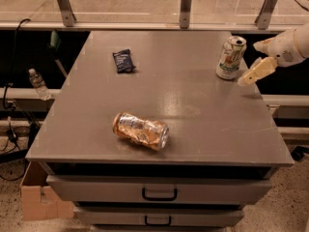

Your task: Move 7up can near rxbar blueberry

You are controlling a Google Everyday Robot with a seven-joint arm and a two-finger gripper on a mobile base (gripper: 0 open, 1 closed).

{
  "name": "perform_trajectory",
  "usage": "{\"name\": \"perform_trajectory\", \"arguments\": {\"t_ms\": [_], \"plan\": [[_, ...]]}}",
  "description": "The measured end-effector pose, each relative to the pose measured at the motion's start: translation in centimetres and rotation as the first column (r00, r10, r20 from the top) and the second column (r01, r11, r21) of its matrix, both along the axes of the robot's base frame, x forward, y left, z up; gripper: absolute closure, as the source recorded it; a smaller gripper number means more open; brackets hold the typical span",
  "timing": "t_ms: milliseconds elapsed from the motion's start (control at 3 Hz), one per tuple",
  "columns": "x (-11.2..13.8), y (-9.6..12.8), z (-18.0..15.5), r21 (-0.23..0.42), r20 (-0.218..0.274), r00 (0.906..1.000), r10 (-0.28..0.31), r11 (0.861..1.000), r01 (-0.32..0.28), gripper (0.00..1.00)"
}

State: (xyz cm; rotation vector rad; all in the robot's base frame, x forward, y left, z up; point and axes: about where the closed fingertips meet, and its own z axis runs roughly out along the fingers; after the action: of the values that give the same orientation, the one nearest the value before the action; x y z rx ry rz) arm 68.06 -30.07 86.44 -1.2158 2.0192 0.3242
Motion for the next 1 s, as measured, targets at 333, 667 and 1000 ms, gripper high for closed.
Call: {"name": "perform_trajectory", "arguments": {"t_ms": [333,667,1000], "plan": [[0.3,0.8,1.0,0.132,-0.011,0.9997,0.02,0.991,-0.018,0.0],[-0.9,2.8,2.2,0.246,-0.059,0.9949,0.082,0.967,-0.065,0.18],[-1.5,6.2,3.0,0.337,-0.072,0.9851,0.156,0.933,-0.124,0.4]]}}
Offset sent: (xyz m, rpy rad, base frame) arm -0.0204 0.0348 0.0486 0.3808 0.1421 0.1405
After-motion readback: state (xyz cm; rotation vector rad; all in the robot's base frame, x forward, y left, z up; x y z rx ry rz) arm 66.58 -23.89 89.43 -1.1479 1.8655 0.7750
